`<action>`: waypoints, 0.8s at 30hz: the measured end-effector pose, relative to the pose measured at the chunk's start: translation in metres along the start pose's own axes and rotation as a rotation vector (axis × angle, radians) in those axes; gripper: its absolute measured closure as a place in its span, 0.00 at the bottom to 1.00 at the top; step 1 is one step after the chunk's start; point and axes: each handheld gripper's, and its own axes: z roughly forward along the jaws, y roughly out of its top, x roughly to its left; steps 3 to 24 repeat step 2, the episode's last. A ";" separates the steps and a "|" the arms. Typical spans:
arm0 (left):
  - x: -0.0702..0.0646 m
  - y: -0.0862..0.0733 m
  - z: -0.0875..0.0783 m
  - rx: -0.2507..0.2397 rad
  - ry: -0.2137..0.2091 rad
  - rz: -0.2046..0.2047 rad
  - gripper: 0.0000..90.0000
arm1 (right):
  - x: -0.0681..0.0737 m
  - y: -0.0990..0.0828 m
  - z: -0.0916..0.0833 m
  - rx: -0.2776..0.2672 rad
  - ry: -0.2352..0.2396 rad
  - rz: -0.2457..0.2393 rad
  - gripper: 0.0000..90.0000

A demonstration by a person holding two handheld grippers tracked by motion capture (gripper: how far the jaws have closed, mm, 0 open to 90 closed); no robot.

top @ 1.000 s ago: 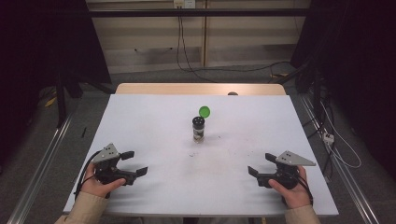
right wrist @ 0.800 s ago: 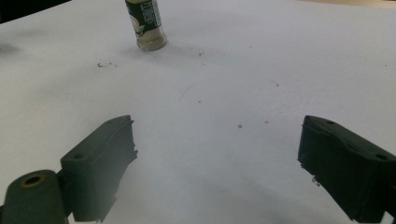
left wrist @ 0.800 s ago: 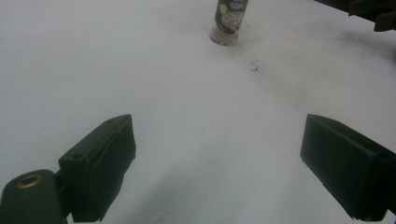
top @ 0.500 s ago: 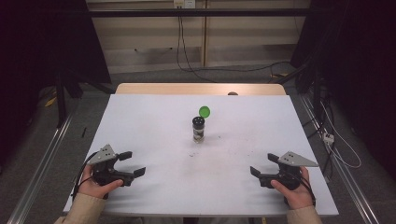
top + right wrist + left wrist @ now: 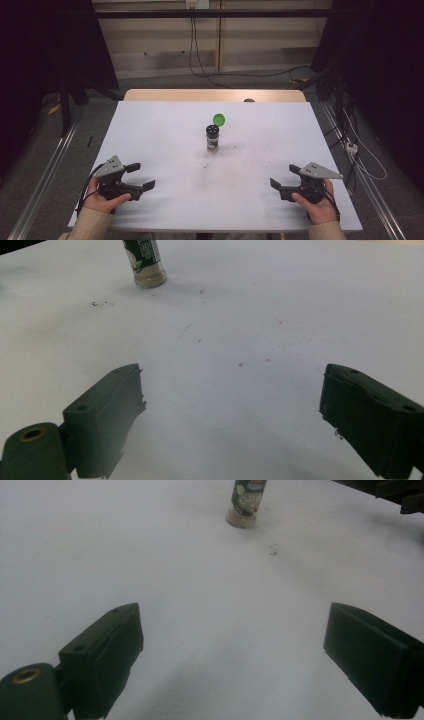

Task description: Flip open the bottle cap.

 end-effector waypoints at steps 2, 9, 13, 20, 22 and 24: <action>0.000 0.000 0.002 0.001 -0.004 -0.003 0.09 | 0.001 0.000 0.001 0.008 0.000 -0.005 0.11; 0.000 0.000 0.002 0.001 -0.004 -0.003 0.09 | 0.001 0.000 0.001 0.008 0.000 -0.005 0.11; 0.000 0.000 0.002 0.001 -0.004 -0.003 0.09 | 0.001 0.000 0.001 0.008 0.000 -0.005 0.11; 0.000 0.000 0.002 0.001 -0.004 -0.003 0.09 | 0.001 0.000 0.001 0.008 0.000 -0.005 0.11; 0.000 0.000 0.002 0.001 -0.004 -0.003 0.09 | 0.001 0.000 0.001 0.008 0.000 -0.005 0.11; 0.000 0.000 0.002 0.001 -0.004 -0.003 0.09 | 0.001 0.000 0.001 0.008 0.000 -0.005 0.11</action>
